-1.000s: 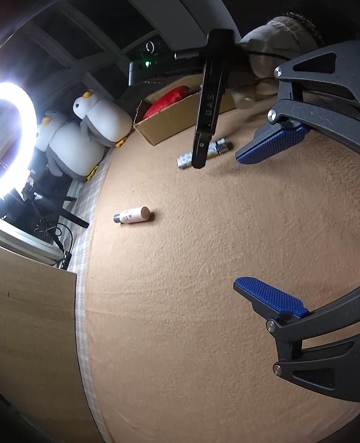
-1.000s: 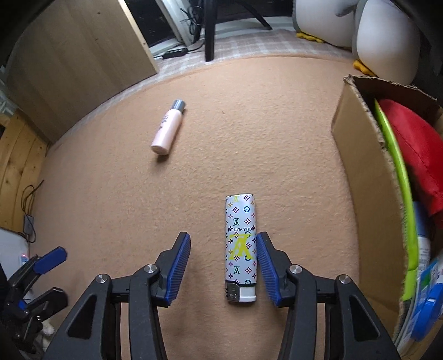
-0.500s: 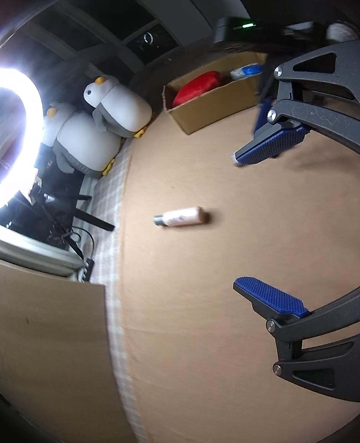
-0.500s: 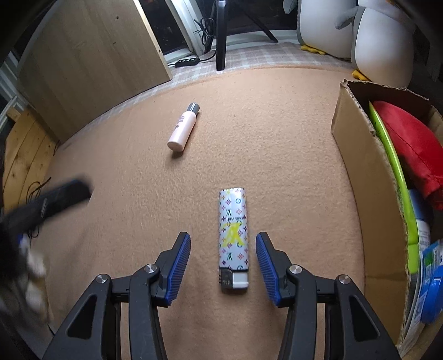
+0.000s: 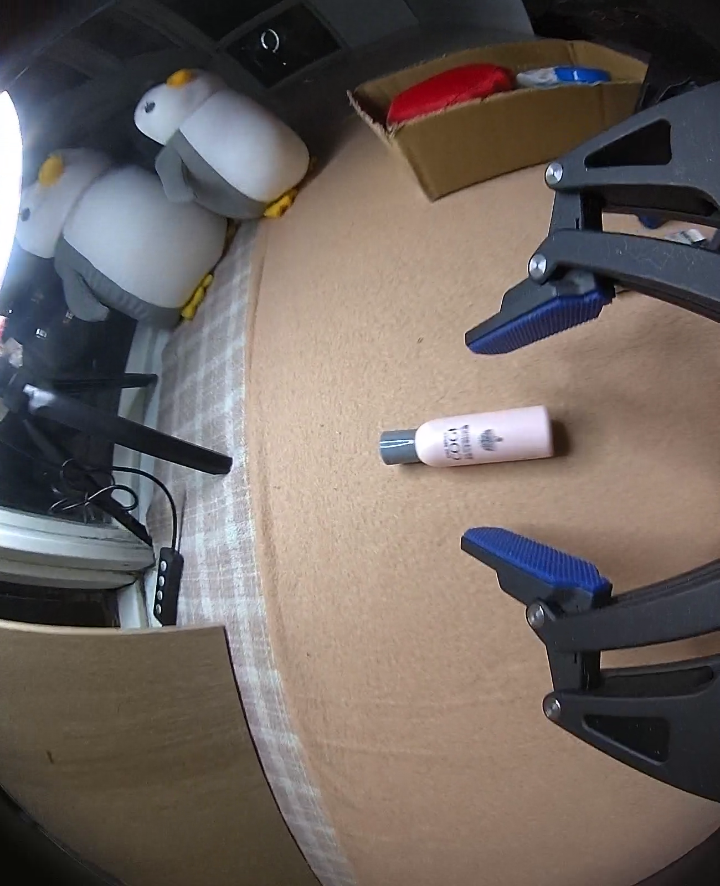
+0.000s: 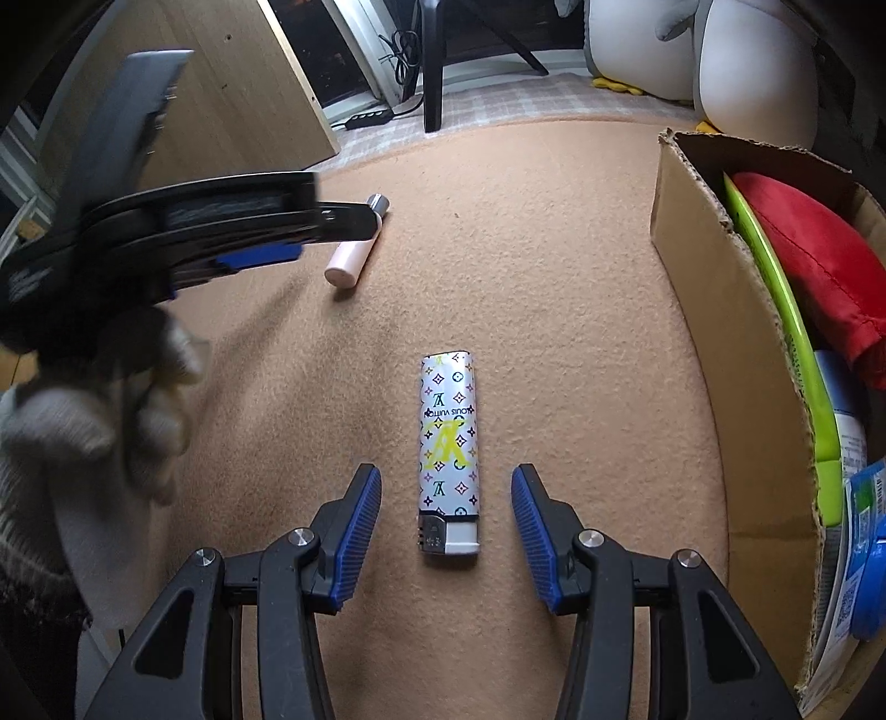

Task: Organize objects
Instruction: 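Close the left tool on the pink-and-white bottle while the right tool holds the lighter, then carry the bottle and lighter into the box and release both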

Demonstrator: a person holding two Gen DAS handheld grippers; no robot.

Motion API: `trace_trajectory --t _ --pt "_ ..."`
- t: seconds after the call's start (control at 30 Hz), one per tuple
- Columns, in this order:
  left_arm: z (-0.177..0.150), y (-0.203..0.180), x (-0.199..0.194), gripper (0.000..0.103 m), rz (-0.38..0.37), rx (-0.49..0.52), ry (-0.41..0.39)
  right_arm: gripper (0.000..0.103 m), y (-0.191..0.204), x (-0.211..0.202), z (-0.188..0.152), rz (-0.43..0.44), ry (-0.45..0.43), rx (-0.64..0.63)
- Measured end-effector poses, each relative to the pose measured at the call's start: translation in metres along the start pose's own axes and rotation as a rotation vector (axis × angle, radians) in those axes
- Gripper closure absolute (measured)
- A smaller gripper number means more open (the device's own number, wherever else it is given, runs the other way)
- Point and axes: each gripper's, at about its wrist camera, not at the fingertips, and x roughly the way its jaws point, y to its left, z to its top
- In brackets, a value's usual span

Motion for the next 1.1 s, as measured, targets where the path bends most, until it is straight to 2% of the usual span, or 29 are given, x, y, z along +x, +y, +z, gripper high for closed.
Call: trace_trajectory --t 0.07,0.13,0.2,0.33,0.63,0.9,1.1 --pt "0.002 -0.002 0.006 0.052 0.014 0.010 0.008 0.058 0.000 0.000 -0.001 0.001 -0.002 0.001" --pt "0.003 -0.003 0.009 0.061 0.019 0.007 0.014 0.058 -0.001 0.000 0.000 0.003 -0.003 0.003" --pt "0.003 -0.003 0.012 0.065 0.015 0.005 0.021 0.058 -0.001 0.000 0.000 0.003 -0.004 0.002" --pt "-0.001 0.000 0.012 0.080 0.021 0.010 0.019 0.058 -0.002 0.000 0.003 -0.002 -0.001 -0.005" --pt "-0.026 0.016 -0.002 0.081 0.009 -0.006 0.011 0.058 0.000 0.002 0.007 -0.022 -0.003 -0.021" --pt "-0.089 0.026 -0.036 0.081 0.008 -0.015 0.008 0.058 0.005 0.004 0.009 -0.048 -0.007 -0.048" --pt "-0.130 0.033 -0.057 0.081 -0.009 -0.057 0.004 0.058 0.013 0.007 0.009 -0.094 -0.008 -0.096"
